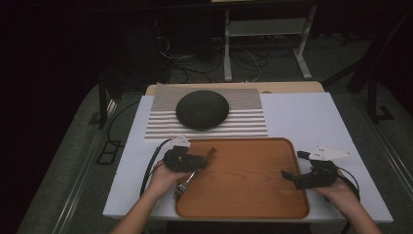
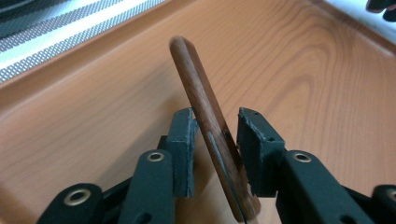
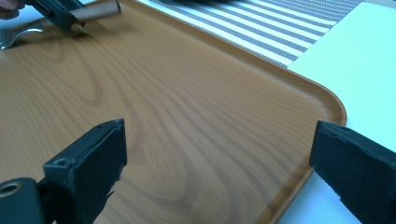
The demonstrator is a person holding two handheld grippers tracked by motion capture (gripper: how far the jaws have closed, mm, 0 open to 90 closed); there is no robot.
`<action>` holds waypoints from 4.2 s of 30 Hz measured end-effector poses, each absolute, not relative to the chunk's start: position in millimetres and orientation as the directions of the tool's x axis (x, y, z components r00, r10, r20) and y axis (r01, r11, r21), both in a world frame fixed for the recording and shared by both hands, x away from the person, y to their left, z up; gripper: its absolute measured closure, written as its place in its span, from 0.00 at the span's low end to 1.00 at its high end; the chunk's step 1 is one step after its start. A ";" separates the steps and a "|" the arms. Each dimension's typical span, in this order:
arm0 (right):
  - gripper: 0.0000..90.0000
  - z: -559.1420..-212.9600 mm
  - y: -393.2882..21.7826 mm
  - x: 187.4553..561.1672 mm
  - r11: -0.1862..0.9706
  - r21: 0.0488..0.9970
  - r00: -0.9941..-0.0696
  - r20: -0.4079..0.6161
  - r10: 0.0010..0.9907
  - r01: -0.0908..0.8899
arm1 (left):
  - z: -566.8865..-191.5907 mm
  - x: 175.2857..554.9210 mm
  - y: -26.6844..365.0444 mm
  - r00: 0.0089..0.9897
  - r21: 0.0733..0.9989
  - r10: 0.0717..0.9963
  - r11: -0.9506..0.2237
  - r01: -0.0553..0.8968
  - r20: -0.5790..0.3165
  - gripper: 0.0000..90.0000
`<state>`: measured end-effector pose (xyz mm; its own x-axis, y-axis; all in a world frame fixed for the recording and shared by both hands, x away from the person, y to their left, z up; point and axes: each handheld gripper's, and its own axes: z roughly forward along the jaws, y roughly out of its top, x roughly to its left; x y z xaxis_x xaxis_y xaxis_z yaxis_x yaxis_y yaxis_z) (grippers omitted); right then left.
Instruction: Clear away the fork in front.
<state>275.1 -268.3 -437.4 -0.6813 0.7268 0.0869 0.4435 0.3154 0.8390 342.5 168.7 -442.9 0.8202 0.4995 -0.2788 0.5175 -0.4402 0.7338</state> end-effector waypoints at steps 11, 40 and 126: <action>0.05 -437.3 -268.8 274.9 0.316 0.839 -0.680 0.086 0.728 0.443 | -439.7 341.2 169.5 0.824 0.747 0.502 -0.434 0.503 -0.263 0.75; 0.05 -435.8 -274.9 272.4 0.303 0.845 -0.671 0.086 0.737 0.441 | -442.6 345.5 150.9 0.851 0.676 0.489 -0.563 0.476 -0.191 1.00; 0.05 -433.1 -278.0 269.5 0.294 0.851 -0.673 0.090 0.734 0.435 | -417.2 307.0 232.0 0.800 0.840 0.588 -0.372 0.395 -0.116 0.00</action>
